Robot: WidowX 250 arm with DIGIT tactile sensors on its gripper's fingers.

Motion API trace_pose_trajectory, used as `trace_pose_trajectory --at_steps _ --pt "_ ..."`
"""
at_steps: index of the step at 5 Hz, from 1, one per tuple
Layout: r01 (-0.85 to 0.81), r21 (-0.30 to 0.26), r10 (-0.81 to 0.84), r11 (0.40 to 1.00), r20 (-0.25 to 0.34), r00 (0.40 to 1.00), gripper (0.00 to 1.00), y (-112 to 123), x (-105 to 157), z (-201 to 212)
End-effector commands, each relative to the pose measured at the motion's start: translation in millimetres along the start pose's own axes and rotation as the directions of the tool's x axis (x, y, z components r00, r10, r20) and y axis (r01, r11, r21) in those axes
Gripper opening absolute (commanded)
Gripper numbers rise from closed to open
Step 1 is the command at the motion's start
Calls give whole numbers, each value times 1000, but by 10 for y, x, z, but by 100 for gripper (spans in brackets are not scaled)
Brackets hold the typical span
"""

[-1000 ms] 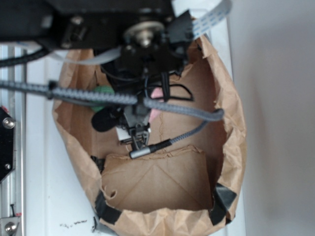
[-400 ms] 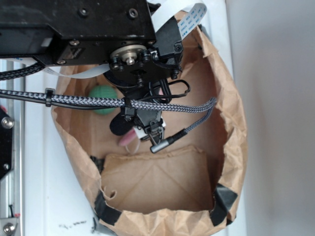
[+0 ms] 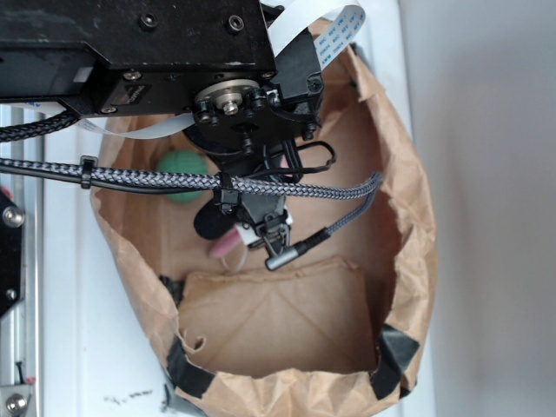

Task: Grab the pink bunny.

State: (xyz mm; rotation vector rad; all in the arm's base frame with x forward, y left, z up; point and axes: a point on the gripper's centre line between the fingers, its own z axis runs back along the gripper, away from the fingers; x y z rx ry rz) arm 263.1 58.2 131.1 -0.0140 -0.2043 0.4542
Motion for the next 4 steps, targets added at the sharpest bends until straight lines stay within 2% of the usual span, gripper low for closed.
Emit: trace_pose_trajectory --at_steps 1,3,4 --pt "-27 -49 30 998 61 998 100 20 -8 -36" --pt "14 -34 -11 999 75 997 100 -59 -187 -297" --pt "18 -39 -14 999 94 995 100 -74 -133 -344"
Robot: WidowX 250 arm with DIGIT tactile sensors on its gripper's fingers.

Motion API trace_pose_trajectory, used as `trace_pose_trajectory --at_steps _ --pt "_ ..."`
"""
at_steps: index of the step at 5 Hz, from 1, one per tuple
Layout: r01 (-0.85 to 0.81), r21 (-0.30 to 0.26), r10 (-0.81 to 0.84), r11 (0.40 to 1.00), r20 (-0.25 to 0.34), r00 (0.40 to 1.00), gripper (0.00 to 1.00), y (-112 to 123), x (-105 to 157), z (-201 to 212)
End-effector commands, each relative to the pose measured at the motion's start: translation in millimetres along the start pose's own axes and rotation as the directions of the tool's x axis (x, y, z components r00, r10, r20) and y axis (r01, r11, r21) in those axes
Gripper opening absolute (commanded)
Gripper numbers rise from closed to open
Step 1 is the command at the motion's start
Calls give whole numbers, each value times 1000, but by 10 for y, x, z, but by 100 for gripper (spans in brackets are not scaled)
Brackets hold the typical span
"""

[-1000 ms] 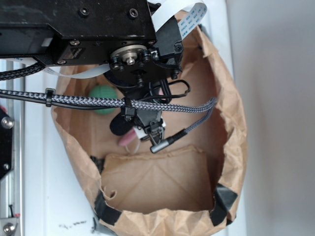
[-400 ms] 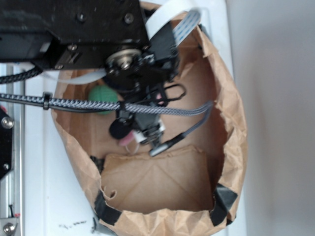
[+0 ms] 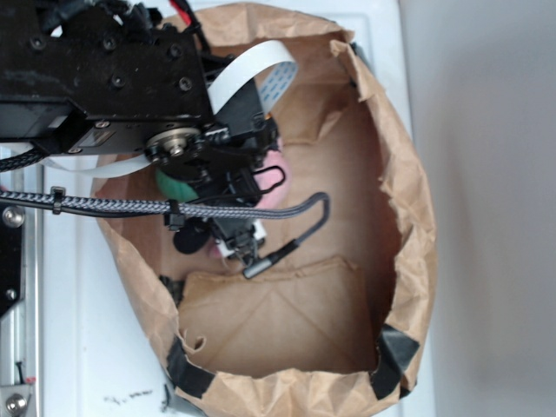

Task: Grab the pink bunny.

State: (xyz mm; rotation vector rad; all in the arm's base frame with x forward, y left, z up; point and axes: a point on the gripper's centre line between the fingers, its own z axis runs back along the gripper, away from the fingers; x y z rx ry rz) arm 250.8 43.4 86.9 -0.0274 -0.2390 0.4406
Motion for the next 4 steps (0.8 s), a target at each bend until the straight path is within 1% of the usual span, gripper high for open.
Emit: trace_pose_trajectory --at_steps 1,2,3,4 --pt "-22 -10 23 1000 57 998 100 -11 223 -1" --pt "-49 -10 49 999 40 998 100 -43 326 -15" --pt "-74 -18 74 997 35 997 100 -113 449 18" --pt "-79 -14 80 997 31 996 100 -152 506 -24"
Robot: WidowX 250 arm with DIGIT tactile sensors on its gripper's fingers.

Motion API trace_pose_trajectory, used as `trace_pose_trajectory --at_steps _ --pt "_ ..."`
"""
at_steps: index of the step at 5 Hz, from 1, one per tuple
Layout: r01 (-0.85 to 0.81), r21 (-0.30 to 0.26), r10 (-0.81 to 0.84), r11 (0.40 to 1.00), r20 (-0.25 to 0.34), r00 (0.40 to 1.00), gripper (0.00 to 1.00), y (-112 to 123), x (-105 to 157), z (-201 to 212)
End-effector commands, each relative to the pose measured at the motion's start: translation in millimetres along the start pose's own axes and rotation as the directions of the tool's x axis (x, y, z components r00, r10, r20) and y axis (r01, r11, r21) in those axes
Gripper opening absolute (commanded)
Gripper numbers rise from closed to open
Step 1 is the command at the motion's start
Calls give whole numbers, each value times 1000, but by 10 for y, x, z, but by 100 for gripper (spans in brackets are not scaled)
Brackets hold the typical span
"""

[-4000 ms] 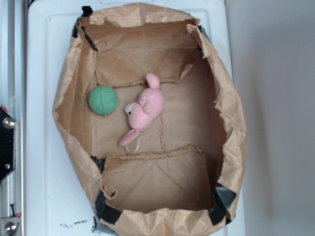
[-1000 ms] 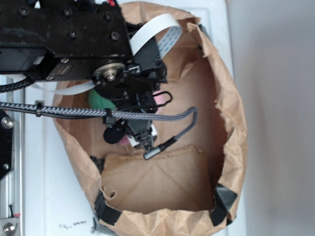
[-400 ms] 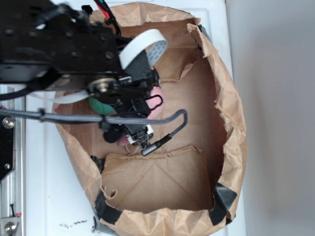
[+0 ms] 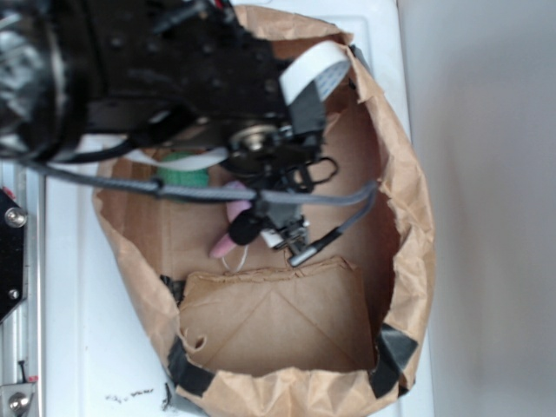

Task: Grab the pink bunny.

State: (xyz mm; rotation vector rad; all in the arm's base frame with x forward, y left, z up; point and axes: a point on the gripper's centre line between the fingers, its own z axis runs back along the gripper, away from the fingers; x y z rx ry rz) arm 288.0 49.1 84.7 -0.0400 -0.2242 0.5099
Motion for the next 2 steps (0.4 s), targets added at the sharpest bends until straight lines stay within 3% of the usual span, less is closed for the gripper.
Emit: trace_pose_trajectory --at_steps 1,2 --pt "-10 -11 10 1000 46 999 100 -81 150 24" --pt "-13 -31 15 999 45 999 100 -91 53 -102"
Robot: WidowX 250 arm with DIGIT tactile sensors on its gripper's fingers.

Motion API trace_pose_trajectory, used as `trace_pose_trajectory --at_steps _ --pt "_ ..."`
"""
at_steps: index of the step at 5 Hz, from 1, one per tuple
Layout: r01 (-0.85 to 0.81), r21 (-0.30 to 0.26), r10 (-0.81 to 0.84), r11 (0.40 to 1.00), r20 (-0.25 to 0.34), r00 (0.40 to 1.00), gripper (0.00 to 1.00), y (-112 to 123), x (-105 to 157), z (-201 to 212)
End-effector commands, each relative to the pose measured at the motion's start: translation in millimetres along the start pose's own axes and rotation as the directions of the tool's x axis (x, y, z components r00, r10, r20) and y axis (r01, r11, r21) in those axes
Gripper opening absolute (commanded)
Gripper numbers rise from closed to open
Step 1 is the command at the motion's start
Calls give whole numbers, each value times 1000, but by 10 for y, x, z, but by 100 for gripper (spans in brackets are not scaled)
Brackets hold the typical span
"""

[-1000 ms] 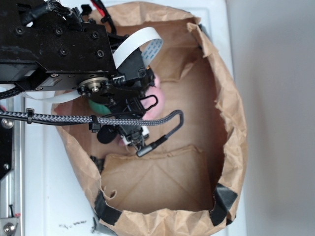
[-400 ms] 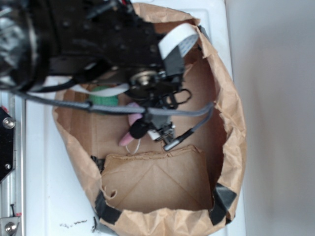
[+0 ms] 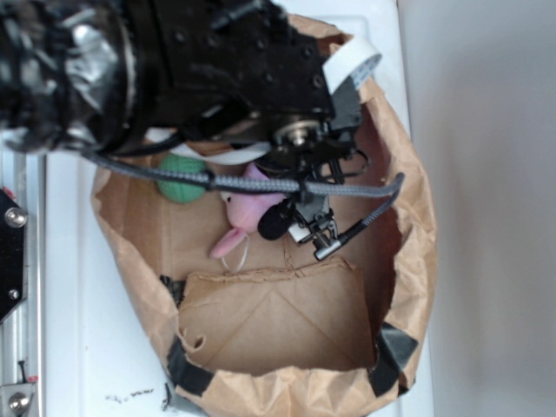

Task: Grab the pink bunny.

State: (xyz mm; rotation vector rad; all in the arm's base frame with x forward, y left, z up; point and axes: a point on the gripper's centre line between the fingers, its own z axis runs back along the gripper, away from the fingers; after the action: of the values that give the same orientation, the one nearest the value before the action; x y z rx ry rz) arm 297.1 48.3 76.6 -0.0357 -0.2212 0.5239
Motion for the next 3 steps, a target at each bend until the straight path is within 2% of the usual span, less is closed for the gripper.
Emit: trace_pose_trajectory --at_steps 1,3 --pt "12 -34 -11 999 32 999 100 -54 -100 -96" --pt "31 -20 -31 999 6 999 100 -100 -335 -162"
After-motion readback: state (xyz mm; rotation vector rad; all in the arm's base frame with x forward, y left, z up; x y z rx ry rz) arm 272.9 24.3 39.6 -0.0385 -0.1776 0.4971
